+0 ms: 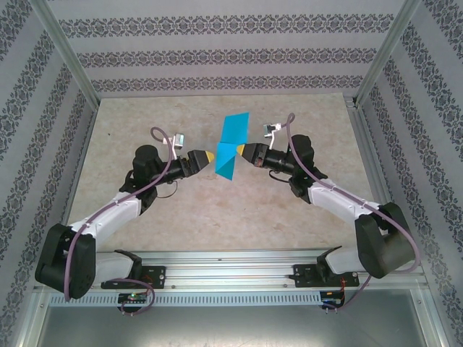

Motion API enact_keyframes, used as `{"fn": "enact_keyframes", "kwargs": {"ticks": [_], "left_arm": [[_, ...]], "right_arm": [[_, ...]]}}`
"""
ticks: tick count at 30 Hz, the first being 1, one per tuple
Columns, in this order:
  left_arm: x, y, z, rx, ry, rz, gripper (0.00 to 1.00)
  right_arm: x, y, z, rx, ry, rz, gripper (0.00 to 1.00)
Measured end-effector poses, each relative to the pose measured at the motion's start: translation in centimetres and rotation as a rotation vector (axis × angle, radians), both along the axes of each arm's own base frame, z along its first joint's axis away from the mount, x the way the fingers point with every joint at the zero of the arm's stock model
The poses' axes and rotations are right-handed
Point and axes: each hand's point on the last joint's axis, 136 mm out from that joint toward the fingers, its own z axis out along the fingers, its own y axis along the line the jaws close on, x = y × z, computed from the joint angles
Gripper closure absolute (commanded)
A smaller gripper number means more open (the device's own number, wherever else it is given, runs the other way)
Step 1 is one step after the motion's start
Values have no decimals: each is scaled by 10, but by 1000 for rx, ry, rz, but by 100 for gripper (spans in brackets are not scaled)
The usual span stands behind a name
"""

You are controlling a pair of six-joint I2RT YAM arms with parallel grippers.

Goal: Fold a paper plane with a square sheet of paper (fold left side to right side)
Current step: Turn over the paper at the center of the table.

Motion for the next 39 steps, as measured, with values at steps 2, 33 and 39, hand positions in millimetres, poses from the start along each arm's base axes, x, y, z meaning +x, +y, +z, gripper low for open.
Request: {"fn": "enact_keyframes", "kwargs": {"ticks": [2, 33, 39], "left_arm": [[-7, -10, 16, -31, -30, -44, 0], [-27, -35, 43, -58, -95, -145, 99], [-23, -28, 26, 206, -117, -12, 100]], "right_arm": [[-4, 3, 17, 32, -34, 28, 100], [-22, 0, 49, 130, -79, 102, 72], [-10, -37, 35, -4, -68, -77, 56]]}}
